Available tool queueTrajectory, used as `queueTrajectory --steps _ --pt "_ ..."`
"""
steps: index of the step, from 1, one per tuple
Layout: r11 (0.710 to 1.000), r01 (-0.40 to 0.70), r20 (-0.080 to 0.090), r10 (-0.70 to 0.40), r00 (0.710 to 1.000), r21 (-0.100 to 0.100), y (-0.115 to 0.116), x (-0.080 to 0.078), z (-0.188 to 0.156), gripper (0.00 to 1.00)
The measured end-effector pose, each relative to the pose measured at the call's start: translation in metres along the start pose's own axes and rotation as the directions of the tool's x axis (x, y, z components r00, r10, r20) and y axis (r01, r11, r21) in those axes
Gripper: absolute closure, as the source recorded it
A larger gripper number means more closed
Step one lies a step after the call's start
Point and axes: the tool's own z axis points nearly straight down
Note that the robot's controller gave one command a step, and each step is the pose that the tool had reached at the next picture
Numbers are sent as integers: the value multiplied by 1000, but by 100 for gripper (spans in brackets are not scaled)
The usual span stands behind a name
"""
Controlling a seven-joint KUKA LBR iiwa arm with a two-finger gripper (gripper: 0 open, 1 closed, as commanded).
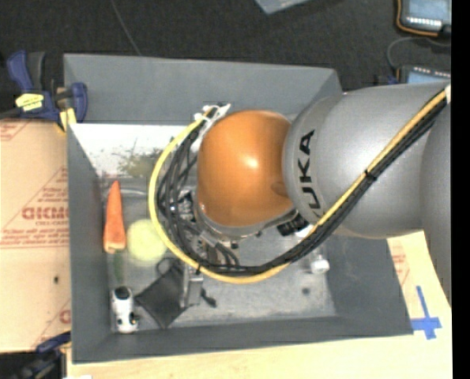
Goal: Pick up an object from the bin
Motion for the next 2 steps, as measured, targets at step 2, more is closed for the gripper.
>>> queueTrajectory --steps 2 --pt "991 131 9 -131 991 0 -6 2 38 0"
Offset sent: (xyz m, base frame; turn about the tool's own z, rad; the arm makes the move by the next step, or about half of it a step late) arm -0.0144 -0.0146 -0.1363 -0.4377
